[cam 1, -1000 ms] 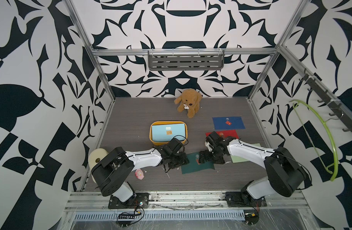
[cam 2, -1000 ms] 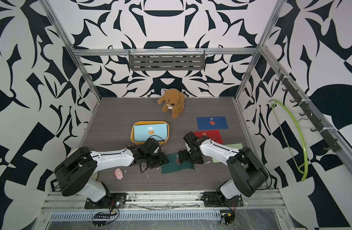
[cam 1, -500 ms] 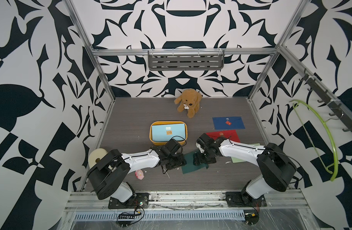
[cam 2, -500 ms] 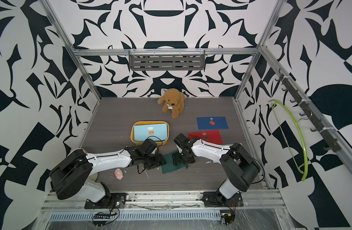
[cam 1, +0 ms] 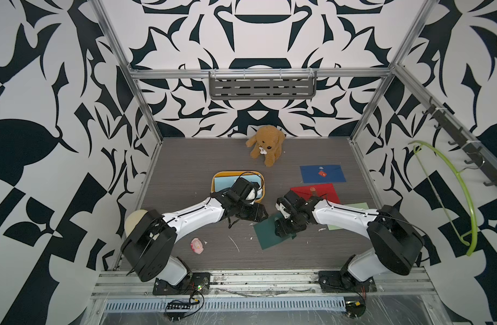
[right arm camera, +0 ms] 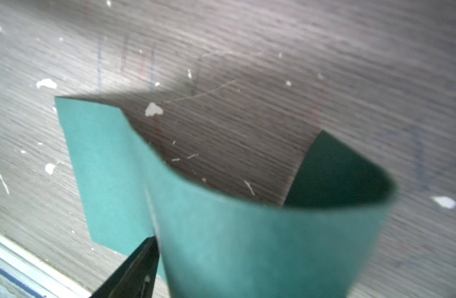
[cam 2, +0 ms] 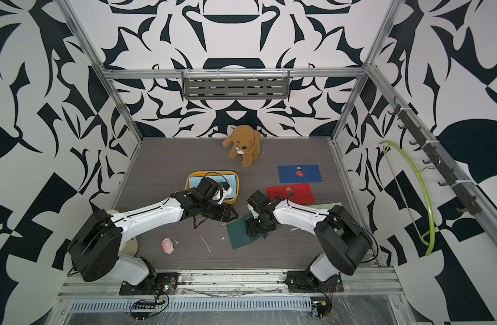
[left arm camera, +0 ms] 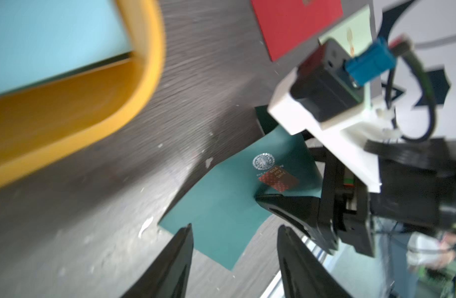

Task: Put the sealed envelopes into the storage box
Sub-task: Pick up the envelope from the center of the board.

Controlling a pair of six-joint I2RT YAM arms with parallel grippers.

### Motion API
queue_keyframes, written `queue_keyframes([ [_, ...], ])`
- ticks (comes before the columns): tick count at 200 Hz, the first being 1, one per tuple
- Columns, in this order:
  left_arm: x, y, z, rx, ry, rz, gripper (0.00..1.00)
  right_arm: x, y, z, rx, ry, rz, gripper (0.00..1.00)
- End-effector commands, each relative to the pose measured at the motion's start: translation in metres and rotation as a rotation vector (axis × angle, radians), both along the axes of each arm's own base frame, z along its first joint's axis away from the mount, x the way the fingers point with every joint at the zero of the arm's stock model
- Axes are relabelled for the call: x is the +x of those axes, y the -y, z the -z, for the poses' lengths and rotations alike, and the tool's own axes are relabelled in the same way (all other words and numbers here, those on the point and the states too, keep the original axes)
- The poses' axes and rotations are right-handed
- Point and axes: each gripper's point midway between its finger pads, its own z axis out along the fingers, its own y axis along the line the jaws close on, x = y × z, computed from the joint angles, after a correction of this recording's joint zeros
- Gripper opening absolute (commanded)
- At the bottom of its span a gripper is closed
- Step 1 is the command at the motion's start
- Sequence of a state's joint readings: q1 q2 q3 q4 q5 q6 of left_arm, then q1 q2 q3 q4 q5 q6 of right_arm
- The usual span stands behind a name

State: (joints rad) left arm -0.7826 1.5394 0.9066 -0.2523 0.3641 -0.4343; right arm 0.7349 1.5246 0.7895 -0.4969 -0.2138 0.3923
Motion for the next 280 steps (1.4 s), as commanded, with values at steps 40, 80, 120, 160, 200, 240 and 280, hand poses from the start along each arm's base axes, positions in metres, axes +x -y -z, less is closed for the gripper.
queue_keyframes([
  [40,0.006,0.032,0.001,-0.124,0.192,0.301,0.58,-0.026,0.014,0.016,-0.047,-0.087,-0.062,0.75],
  [80,0.008,0.041,0.018,-0.143,0.176,0.357,0.57,-0.027,0.009,0.014,-0.028,-0.094,-0.07,0.75],
  [120,0.013,0.045,0.025,-0.111,0.178,0.4,0.58,-0.027,0.006,0.011,-0.011,-0.101,-0.076,0.75],
  [160,0.003,0.053,0.032,-0.145,0.048,0.466,0.57,-0.025,0.003,0.006,0.003,-0.087,-0.075,0.75],
  [200,-0.006,0.053,0.031,-0.161,-0.023,0.512,0.56,-0.021,0.006,0.005,-0.016,-0.078,-0.065,0.75],
  [240,-0.018,0.05,0.027,-0.172,-0.092,0.54,0.49,-0.019,0.013,0.01,-0.042,-0.079,-0.044,0.75],
  [280,-0.026,0.049,0.027,-0.199,-0.136,0.538,0.3,-0.014,0.015,0.011,-0.049,-0.07,-0.032,0.75],
])
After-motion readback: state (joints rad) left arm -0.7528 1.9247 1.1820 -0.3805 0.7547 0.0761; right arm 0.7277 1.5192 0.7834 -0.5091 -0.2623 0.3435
